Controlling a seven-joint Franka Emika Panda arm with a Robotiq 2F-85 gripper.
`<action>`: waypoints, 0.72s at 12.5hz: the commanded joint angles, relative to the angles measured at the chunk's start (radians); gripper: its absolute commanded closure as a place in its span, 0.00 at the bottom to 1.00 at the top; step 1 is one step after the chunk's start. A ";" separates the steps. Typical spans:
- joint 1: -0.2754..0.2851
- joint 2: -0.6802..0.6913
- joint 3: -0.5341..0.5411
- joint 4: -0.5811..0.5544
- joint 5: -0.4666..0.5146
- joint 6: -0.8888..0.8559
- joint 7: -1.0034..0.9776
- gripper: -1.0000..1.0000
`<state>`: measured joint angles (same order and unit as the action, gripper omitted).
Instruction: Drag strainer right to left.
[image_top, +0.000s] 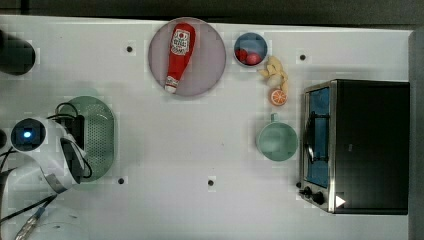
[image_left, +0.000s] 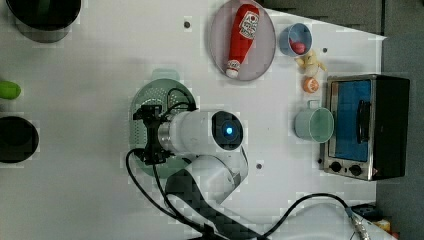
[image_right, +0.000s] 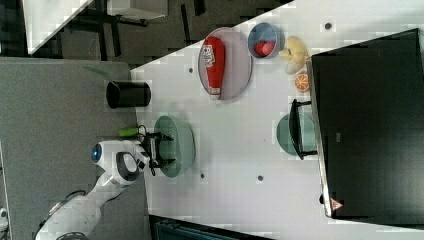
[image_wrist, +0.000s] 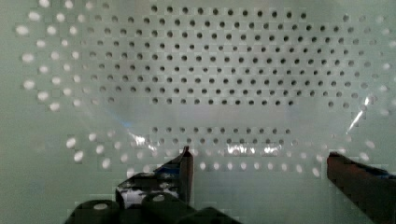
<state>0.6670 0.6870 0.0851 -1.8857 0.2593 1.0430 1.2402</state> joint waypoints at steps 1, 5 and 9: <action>-0.011 0.021 0.005 0.026 -0.012 -0.008 0.020 0.00; -0.013 -0.103 -0.042 0.017 -0.021 -0.135 -0.186 0.00; -0.020 -0.331 -0.190 0.020 -0.032 -0.340 -0.458 0.00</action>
<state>0.6846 0.5020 -0.0499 -1.9043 0.2076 0.6924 0.9302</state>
